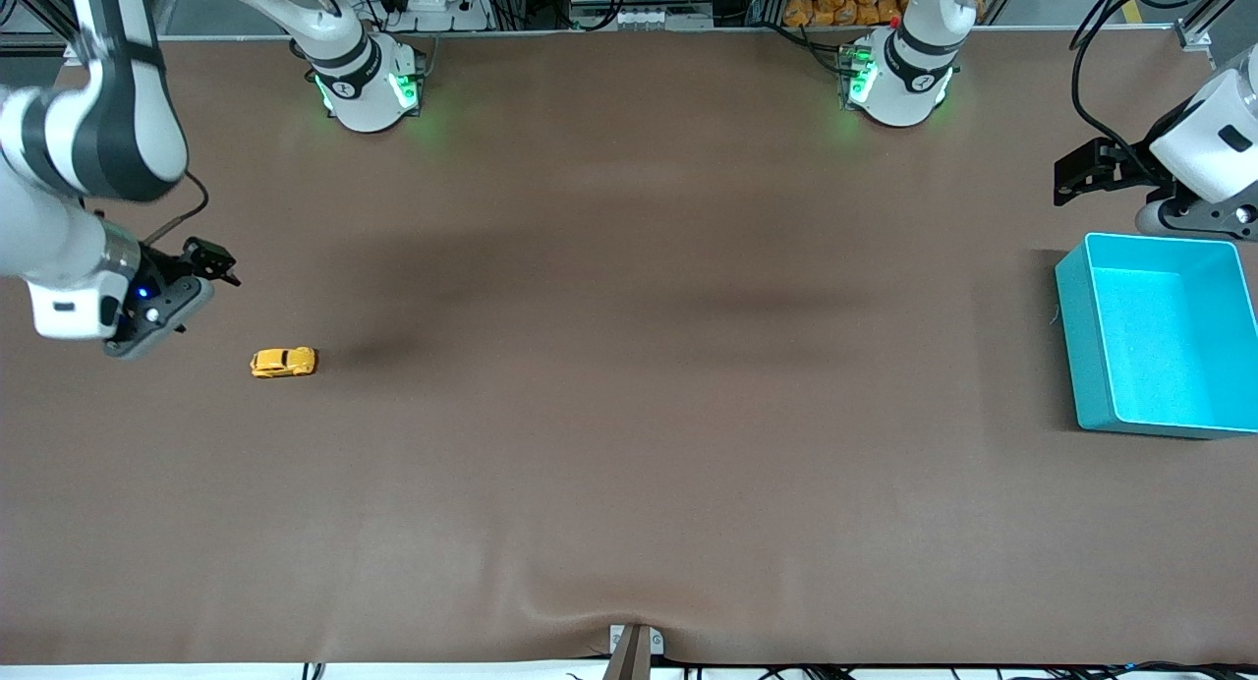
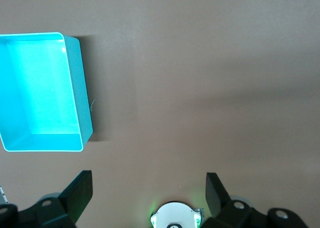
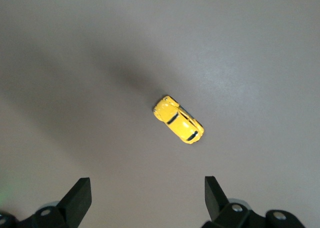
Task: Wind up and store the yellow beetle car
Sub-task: 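Move the right gripper down over the yellow toy car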
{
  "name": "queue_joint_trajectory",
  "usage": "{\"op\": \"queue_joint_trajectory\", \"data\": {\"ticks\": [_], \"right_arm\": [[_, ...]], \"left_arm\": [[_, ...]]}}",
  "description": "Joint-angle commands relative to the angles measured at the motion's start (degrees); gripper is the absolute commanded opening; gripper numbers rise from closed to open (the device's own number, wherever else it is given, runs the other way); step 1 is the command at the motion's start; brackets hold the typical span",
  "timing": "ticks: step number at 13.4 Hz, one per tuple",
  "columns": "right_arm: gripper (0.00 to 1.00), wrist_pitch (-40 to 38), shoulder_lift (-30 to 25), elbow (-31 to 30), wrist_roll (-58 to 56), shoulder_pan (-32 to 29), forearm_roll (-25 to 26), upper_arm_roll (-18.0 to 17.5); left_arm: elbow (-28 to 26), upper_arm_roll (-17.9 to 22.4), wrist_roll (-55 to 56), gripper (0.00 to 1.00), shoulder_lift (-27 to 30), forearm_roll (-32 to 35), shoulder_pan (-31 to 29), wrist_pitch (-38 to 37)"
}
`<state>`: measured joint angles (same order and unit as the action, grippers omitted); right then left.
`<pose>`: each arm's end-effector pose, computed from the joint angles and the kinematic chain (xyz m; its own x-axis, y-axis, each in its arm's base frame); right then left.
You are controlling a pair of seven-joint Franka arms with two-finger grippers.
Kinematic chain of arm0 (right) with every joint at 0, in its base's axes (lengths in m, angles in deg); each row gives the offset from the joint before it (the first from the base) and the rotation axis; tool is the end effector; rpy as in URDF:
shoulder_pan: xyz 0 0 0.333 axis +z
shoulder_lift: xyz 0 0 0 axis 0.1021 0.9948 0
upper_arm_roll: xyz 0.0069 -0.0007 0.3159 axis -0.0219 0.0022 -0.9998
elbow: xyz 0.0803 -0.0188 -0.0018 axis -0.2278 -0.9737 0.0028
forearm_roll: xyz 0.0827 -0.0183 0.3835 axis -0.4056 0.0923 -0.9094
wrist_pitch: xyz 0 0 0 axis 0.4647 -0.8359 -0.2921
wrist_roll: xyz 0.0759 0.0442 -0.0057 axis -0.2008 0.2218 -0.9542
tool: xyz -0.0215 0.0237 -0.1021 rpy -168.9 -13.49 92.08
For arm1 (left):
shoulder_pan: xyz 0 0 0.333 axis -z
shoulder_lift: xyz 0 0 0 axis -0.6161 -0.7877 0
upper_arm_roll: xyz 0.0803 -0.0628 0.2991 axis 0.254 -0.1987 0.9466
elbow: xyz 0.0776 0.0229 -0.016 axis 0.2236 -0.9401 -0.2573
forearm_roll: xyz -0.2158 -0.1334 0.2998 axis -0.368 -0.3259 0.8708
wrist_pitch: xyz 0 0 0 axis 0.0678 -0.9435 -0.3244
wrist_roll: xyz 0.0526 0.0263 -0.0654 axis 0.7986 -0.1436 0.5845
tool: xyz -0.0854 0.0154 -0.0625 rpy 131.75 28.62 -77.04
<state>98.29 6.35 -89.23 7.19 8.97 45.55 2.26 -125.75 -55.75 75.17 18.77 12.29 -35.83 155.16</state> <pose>0.5663 -0.0626 0.3968 0.6315 0.7691 -0.0986 0.7635 -0.6389 -0.0938 0.5347 -0.0414 0.6233 0.9827 -0.1175 -0.1433 -0.1242 -0.9915 -0.0391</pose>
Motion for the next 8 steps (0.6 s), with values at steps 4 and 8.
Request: {"op": "queue_joint_trajectory", "data": {"ticks": [4,8], "right_arm": [[1.00,12.5,10.7,0.5,-26.9,-4.3,-3.8,-0.3],[1.00,23.6,11.2,-4.7,-34.4,-3.0,-4.6,-0.7]], "left_arm": [[0.0,-0.1,0.3,1.00,0.6,-0.4,-0.4,-0.4],[0.0,-0.1,0.2,1.00,0.6,-0.2,-0.4,-0.4]]}}
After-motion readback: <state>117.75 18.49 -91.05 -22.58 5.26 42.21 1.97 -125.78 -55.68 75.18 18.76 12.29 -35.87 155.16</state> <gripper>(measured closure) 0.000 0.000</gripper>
